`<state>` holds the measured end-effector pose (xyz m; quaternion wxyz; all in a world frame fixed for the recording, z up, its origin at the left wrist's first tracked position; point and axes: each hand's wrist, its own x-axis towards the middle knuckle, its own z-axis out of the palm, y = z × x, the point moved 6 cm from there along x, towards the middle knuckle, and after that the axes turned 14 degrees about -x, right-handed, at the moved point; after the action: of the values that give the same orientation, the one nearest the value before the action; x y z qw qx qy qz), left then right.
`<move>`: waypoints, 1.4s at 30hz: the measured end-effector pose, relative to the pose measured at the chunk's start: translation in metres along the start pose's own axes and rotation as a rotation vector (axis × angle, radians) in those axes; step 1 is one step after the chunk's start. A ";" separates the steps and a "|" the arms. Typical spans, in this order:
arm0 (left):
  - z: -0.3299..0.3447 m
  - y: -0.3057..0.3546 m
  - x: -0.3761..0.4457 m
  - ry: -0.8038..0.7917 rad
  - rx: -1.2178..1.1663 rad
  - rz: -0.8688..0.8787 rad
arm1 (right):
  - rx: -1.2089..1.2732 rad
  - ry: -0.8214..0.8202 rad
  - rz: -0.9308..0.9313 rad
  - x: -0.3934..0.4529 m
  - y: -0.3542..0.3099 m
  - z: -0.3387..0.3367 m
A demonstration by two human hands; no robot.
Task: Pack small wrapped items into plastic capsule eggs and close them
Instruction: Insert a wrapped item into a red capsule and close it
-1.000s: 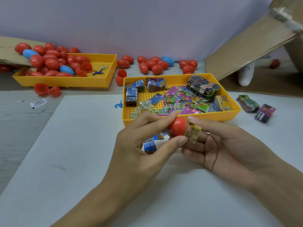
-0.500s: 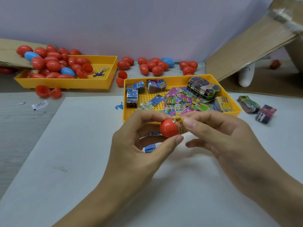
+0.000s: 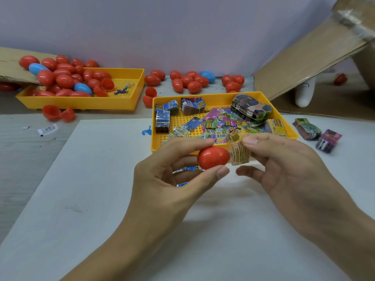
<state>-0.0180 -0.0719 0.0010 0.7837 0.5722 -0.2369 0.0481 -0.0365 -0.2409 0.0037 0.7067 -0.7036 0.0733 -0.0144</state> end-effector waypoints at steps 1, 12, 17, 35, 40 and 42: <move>-0.001 0.000 0.000 0.006 -0.001 -0.004 | -0.008 0.005 -0.008 0.000 -0.001 -0.001; 0.001 -0.005 0.000 -0.045 -0.060 0.002 | -0.044 -0.043 -0.037 -0.002 0.004 0.006; 0.001 -0.004 -0.001 -0.033 -0.078 -0.010 | -0.042 -0.090 -0.026 -0.004 0.005 0.010; 0.002 -0.002 -0.002 -0.025 -0.033 0.004 | 0.002 -0.133 0.076 -0.004 0.007 0.013; 0.003 0.001 -0.001 -0.052 -0.015 0.034 | -0.054 -0.077 0.043 -0.003 0.006 0.008; 0.004 0.002 -0.001 -0.061 0.011 0.049 | -0.064 -0.070 0.042 -0.003 0.007 0.008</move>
<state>-0.0208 -0.0744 0.0028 0.7714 0.5719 -0.2745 0.0509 -0.0390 -0.2328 -0.0030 0.6860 -0.7243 0.0636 0.0272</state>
